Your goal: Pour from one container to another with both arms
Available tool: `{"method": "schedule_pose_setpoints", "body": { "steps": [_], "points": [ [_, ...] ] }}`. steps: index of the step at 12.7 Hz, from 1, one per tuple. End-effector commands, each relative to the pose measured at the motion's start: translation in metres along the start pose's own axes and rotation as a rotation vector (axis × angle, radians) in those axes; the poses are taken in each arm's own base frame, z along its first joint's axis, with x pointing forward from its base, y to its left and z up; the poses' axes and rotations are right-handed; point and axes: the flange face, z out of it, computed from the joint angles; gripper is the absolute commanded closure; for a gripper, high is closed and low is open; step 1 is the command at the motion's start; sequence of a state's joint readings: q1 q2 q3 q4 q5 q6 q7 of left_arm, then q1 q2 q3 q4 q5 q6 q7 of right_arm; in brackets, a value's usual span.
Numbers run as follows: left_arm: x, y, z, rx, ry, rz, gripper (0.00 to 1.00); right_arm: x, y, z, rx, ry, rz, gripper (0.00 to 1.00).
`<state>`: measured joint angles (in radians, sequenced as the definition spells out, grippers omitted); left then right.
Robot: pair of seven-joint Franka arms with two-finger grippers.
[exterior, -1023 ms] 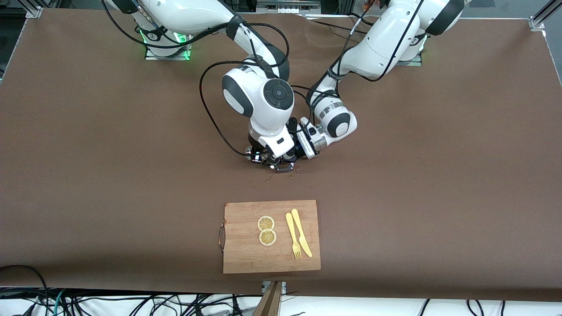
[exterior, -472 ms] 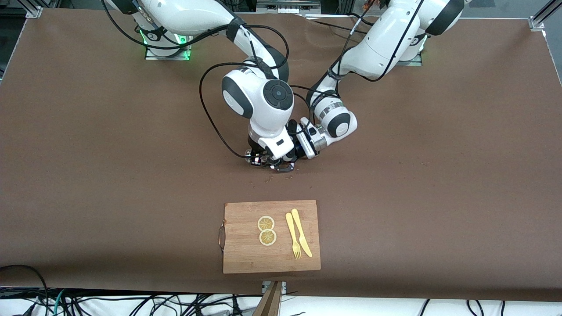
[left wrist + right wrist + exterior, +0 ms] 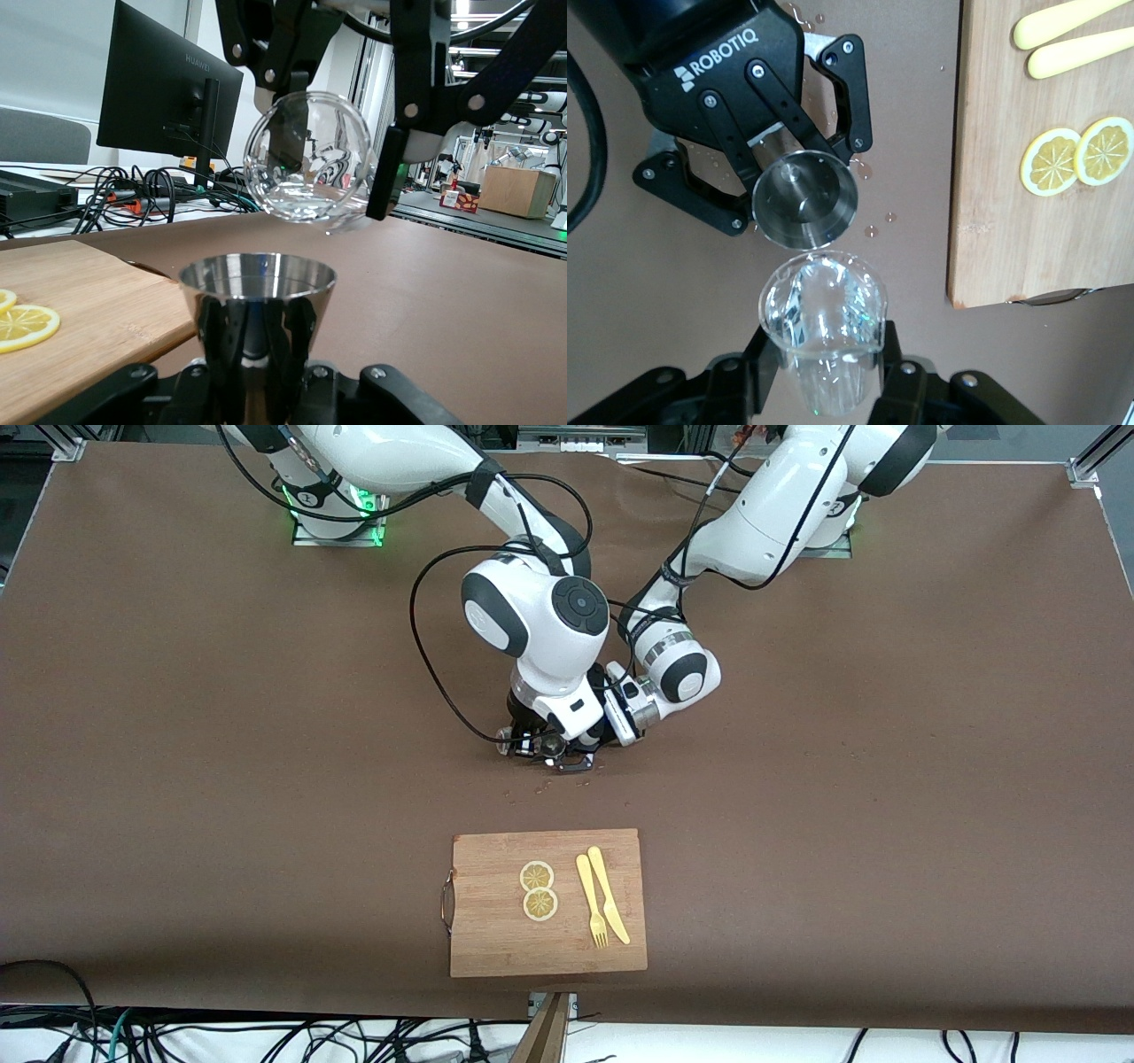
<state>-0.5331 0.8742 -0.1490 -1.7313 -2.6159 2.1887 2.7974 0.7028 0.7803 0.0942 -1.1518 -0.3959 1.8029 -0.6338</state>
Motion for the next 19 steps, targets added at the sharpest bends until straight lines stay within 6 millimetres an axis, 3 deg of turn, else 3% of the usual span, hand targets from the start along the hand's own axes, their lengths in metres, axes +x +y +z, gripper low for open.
{"method": "schedule_pose_setpoints", "body": {
  "steps": [1, 7, 10, 19],
  "points": [
    [-0.004, 0.008, 0.004, 0.148, 0.026, 0.165, 1.0, 0.006, 0.004, -0.008, -0.044, -0.01, -0.006, 0.85],
    [-0.007, 0.009, 0.004, 0.149, 0.024, 0.161, 1.0, 0.011, 0.0, -0.009, -0.085, -0.04, -0.031, 0.85],
    [-0.012, 0.02, 0.009, 0.158, 0.024, 0.142, 1.0, 0.015, -0.005, -0.011, -0.089, -0.043, -0.04, 0.85],
    [-0.013, 0.018, 0.01, 0.181, 0.026, 0.166, 1.0, 0.013, -0.003, -0.012, -0.079, -0.026, -0.029, 0.84]
  ]
}}
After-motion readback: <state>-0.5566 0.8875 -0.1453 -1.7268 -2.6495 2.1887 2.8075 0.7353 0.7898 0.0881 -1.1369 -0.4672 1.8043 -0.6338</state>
